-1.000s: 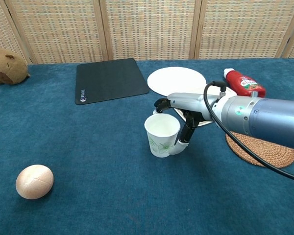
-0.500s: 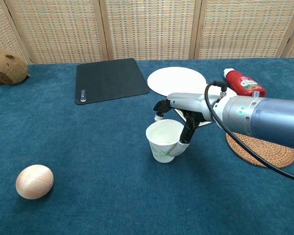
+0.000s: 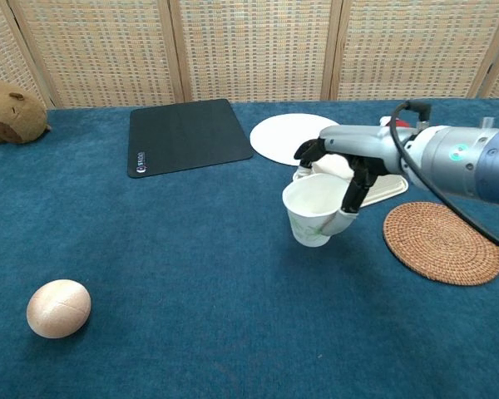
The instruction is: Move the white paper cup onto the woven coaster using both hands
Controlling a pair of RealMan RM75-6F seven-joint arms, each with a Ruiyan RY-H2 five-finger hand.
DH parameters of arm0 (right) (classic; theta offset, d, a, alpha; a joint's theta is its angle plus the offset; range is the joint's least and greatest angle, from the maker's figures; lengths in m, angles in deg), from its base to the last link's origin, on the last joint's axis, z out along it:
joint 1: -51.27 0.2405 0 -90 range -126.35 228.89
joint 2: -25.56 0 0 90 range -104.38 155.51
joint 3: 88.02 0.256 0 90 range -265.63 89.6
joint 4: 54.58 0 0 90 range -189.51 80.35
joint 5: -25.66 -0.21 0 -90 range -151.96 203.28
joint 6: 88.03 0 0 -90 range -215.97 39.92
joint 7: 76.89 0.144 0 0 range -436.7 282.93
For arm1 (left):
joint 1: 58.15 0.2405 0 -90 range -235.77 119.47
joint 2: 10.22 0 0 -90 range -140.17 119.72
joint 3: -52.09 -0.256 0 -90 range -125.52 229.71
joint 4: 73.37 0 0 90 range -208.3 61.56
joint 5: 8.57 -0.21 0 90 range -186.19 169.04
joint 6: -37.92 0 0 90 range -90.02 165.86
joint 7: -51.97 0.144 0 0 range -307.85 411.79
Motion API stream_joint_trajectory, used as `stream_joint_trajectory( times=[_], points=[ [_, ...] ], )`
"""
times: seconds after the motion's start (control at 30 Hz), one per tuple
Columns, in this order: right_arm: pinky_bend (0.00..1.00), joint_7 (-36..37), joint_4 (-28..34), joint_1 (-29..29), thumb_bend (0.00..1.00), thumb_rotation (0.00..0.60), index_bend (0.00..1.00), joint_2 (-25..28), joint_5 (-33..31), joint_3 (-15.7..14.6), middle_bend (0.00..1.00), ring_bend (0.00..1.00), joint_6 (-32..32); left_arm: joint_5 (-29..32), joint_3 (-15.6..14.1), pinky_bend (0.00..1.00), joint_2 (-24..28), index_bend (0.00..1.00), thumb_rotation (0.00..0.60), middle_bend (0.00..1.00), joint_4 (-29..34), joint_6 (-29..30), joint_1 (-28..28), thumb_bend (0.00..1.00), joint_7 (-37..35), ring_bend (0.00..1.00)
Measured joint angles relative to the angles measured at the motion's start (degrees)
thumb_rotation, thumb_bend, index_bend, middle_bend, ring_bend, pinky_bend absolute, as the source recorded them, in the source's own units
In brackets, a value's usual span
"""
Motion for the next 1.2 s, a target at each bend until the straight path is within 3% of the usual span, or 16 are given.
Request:
stream_joint_trajectory(
  times=[0.43, 1.2],
  points=[
    [0.0, 2.41, 2.85, -6.28, 0.02, 0.6, 0.45, 9.19, -0.68, -4.8, 0.07, 0.0, -2.19, -0.43, 0.16, 0.0, -0.02, 0.0, 0.6, 0.0, 0.32, 0.18, 0.2, 0.13, 0.55, 0.0],
    [0.0, 6.58, -2.28, -8.98, 0.02, 0.6, 0.43, 9.64, 1.19, -5.55, 0.07, 0.0, 0.24, -0.72, 0.32, 0.0, -0.19, 0.0, 0.6, 0.0, 0.66, 0.07, 0.34, 0.14, 1.04, 0.0]
  ],
)
